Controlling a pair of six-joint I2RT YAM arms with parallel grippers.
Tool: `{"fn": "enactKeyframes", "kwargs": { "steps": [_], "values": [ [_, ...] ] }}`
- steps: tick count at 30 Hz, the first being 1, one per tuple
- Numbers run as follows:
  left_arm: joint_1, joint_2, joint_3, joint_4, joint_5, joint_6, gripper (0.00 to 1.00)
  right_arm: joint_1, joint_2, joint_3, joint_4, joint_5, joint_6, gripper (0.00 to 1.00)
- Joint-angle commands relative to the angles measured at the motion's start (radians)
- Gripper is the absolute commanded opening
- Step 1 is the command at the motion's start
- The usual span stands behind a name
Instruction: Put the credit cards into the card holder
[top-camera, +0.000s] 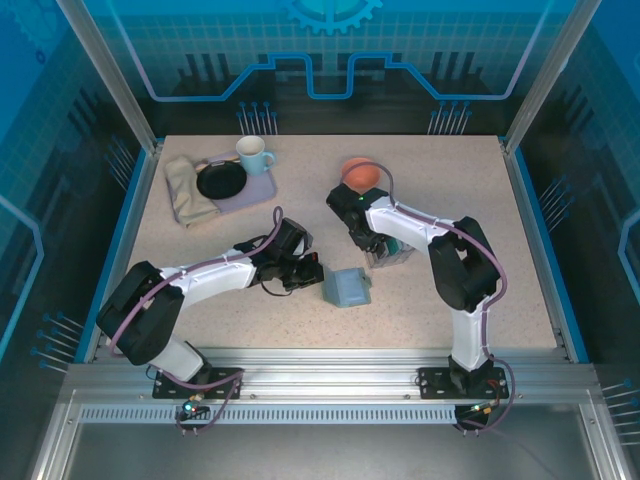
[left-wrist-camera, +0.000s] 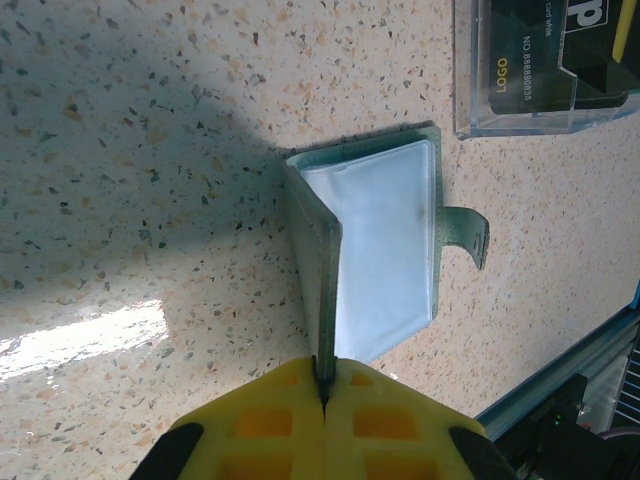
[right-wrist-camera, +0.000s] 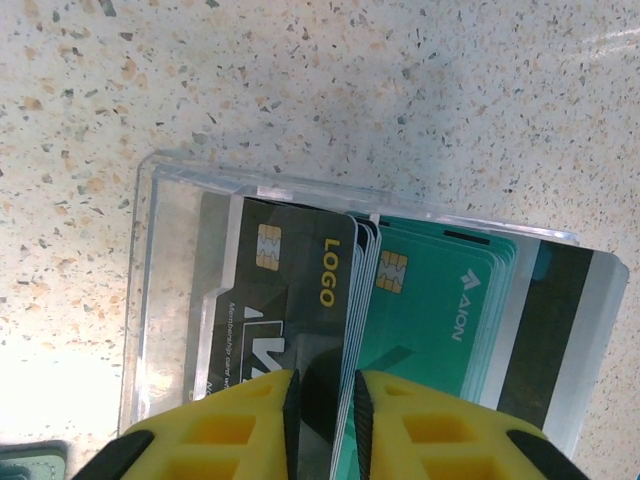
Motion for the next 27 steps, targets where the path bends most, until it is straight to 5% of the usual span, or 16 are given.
{"fn": "enactKeyframes", "kwargs": {
  "steps": [1, 16, 27],
  "values": [
    [0.004, -0.024, -0.012, -0.017, 0.025, 0.001, 0.04, -0.005, -0.028, -0.018, -0.014, -0.006, 0.004, 0.24],
    [0.005, -0.023, -0.013, -0.021, 0.022, -0.001, 0.04, -0.011, -0.059, -0.024, -0.015, -0.020, 0.012, 0.09],
    [0.005, -0.022, 0.002, -0.049, 0.006, 0.016, 0.12, -0.025, -0.163, -0.023, -0.039, -0.147, 0.046, 0.02]
  ]
}}
